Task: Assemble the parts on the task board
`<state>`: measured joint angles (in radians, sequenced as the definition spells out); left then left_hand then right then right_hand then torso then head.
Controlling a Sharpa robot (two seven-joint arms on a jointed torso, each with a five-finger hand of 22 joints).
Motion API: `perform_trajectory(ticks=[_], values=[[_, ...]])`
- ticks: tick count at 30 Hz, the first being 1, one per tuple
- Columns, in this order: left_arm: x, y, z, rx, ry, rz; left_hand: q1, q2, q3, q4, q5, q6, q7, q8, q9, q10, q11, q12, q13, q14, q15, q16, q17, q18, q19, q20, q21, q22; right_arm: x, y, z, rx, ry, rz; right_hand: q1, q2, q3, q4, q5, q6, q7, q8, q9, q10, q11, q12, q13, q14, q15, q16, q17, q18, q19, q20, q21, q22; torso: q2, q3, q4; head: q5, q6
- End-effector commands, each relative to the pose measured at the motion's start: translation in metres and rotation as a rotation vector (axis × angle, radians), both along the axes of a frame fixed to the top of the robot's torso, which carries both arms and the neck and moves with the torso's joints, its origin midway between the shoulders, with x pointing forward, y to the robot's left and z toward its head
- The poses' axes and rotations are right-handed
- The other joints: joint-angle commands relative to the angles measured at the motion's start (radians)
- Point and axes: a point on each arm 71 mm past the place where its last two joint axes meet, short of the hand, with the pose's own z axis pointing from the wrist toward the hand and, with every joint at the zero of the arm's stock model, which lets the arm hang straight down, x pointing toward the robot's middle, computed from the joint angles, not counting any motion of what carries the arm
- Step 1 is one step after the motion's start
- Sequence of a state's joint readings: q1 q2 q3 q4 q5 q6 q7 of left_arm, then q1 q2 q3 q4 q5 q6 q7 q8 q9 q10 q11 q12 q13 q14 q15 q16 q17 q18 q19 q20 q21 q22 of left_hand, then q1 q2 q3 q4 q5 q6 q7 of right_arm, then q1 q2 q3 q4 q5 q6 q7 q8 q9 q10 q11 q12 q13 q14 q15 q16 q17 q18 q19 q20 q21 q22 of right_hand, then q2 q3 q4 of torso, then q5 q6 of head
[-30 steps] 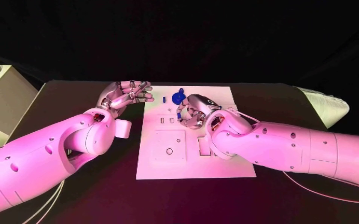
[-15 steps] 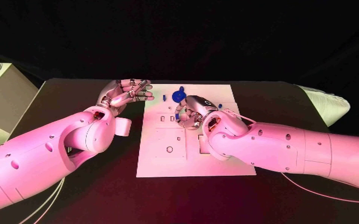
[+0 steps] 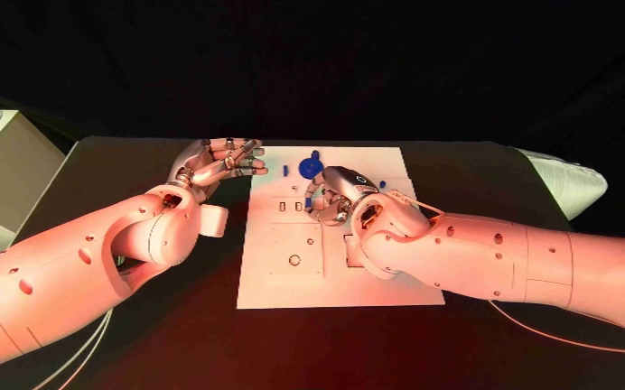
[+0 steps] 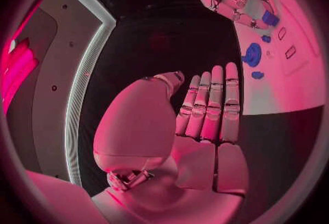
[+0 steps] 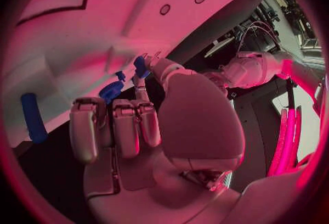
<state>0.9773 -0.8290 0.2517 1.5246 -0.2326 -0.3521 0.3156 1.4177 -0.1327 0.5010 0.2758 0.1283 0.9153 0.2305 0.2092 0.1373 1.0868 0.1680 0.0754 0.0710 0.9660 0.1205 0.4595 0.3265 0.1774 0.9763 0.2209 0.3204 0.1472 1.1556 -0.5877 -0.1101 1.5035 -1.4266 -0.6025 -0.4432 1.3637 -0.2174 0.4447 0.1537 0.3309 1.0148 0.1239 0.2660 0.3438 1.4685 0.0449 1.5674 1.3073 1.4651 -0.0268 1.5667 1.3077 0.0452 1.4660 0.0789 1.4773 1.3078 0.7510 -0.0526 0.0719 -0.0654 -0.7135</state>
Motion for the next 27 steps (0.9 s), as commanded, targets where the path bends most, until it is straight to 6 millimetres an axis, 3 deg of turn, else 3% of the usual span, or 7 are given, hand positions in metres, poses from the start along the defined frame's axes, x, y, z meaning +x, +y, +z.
perform_trajectory(ticks=[1,4,15,23,27], values=[[-0.0007,-0.0022,0.0009,-0.007,-0.004,-0.021,-0.003,-0.008,0.007,0.002,0.000,-0.006,0.005,0.004,0.002,-0.005,0.004,-0.003,0.002,-0.007,-0.001,0.003,0.002,0.002,-0.007,-0.002,0.004,0.002,-0.0001,0.0010,-0.0007,-0.008,-0.009,-0.003,-0.012,0.002,0.001,0.005,-0.007,-0.004,-0.004,0.005,0.000,0.102,-0.005,0.003,0.263,0.104,-0.006,0.002,0.257,-0.017,0.062,-0.010,-0.004,0.158,0.000,0.0008,0.0003,-0.002,-0.001],[-0.0010,-0.0018,0.0012,-0.006,-0.005,-0.021,-0.003,-0.008,0.007,0.002,0.000,-0.006,0.005,0.004,0.002,-0.005,0.004,-0.003,0.002,-0.007,-0.001,0.003,0.002,0.002,-0.007,-0.002,0.004,0.002,-0.0003,0.0016,-0.0019,-0.008,-0.007,-0.002,-0.015,0.000,0.000,0.006,-0.013,-0.006,-0.004,0.006,0.000,0.102,-0.005,0.003,0.263,0.104,-0.006,0.002,0.256,-0.016,0.062,-0.010,-0.005,0.157,0.001,-0.0012,-0.0015,-0.003,-0.001],[-0.0004,-0.0024,0.0007,-0.006,-0.005,-0.021,-0.003,-0.008,0.007,0.002,0.000,-0.006,0.005,0.004,0.002,-0.005,0.004,-0.003,0.002,-0.007,-0.001,0.003,0.002,0.002,-0.007,-0.002,0.004,0.002,0.0002,0.0027,-0.0037,-0.009,-0.010,-0.002,-0.016,-0.001,-0.001,0.006,-0.018,-0.009,-0.003,0.006,0.000,0.102,-0.005,0.003,0.263,0.104,-0.005,0.002,0.256,-0.016,0.062,-0.010,-0.006,0.156,0.001,-0.0015,0.0008,-0.005,-0.007],[-0.0002,-0.0025,0.0005,-0.007,-0.005,-0.022,-0.003,-0.008,0.007,0.002,0.000,-0.006,0.005,0.004,0.002,-0.005,0.004,-0.003,0.002,-0.007,-0.001,0.003,0.002,0.002,-0.007,-0.002,0.004,0.002,-0.0002,0.0048,-0.0071,-0.008,-0.016,-0.001,-0.017,-0.003,-0.001,0.006,-0.022,-0.012,-0.002,0.005,-0.001,0.102,-0.004,0.003,0.263,0.104,-0.005,0.002,0.256,-0.016,0.061,-0.010,-0.006,0.156,0.001,0.0013,0.0034,-0.002,-0.009],[0.0000,-0.0021,0.0003,-0.006,-0.004,-0.021,-0.003,-0.008,0.007,0.002,0.000,-0.006,0.005,0.004,0.002,-0.005,0.004,-0.003,0.002,-0.007,-0.001,0.003,0.002,0.002,-0.007,-0.002,0.004,0.002,-0.0003,0.0046,-0.0091,-0.010,-0.017,-0.002,-0.017,-0.006,-0.001,0.005,-0.023,-0.016,-0.001,0.004,-0.001,0.100,-0.004,0.001,0.261,0.104,-0.005,0.002,0.255,-0.016,0.062,-0.009,-0.006,0.156,0.001,0.0013,0.0018,0.000,-0.011]])
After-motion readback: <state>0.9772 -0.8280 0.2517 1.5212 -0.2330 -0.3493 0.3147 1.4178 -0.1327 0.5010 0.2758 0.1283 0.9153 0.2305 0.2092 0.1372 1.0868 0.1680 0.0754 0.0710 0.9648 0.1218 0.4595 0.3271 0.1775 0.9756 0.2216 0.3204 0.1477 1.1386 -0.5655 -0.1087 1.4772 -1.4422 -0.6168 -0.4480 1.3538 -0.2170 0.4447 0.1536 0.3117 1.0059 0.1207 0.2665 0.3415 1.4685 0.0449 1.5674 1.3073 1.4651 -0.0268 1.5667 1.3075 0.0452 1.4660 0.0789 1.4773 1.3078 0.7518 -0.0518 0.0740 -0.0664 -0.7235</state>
